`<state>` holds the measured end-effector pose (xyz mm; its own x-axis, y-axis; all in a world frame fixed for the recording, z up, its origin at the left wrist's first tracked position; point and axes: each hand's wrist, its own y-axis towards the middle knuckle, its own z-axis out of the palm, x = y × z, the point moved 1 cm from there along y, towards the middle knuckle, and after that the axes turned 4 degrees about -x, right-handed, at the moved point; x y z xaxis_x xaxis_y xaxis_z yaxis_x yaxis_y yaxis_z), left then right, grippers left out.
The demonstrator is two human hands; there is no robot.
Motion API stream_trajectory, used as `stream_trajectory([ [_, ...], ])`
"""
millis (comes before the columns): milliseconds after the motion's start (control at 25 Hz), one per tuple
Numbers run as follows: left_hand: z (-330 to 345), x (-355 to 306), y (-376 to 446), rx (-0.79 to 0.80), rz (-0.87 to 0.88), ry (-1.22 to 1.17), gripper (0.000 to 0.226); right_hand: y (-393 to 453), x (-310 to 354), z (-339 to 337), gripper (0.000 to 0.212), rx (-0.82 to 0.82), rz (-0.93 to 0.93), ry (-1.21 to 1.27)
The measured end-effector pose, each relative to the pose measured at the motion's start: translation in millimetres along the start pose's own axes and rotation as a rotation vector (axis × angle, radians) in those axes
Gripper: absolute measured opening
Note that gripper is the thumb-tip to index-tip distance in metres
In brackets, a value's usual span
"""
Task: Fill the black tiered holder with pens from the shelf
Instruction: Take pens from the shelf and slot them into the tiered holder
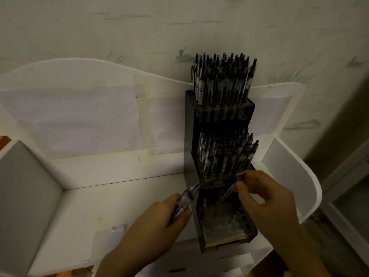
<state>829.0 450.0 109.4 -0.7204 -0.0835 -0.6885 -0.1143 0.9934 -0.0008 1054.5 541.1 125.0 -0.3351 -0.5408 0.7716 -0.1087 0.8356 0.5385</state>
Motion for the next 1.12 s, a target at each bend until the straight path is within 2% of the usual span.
stream_trajectory([
  [80, 0, 0, 1, -0.002, 0.0, -0.001, 0.011, -4, -8, 10, 0.022, 0.03, -0.027, -0.066],
  [320, 0, 3, 0, 0.001, -0.005, 0.017, 0.013, -13, -29, 32, 0.021, 0.089, 0.05, -0.089],
  [480, 0, 3, 1, 0.006, -0.013, 0.002, 0.012, -26, -40, 44, 0.021, 0.225, 0.125, -0.134],
  [640, 1, 0, 0, 0.009, 0.002, -0.007, 0.01, -27, -44, 47, 0.009, 0.219, 0.133, -0.172],
  [760, 2, -3, 1, 0.022, 0.011, -0.002, 0.012, -27, -41, 41, 0.014, 0.212, 0.177, -0.17],
  [960, 7, -7, 1, 0.062, 0.069, 0.012, 0.013, -20, -22, 24, 0.014, 0.139, 0.324, -0.014],
  [1120, 12, -11, 6, 0.089, 0.097, 0.021, 0.012, -14, 4, 19, 0.02, 0.304, 0.386, 0.297],
])
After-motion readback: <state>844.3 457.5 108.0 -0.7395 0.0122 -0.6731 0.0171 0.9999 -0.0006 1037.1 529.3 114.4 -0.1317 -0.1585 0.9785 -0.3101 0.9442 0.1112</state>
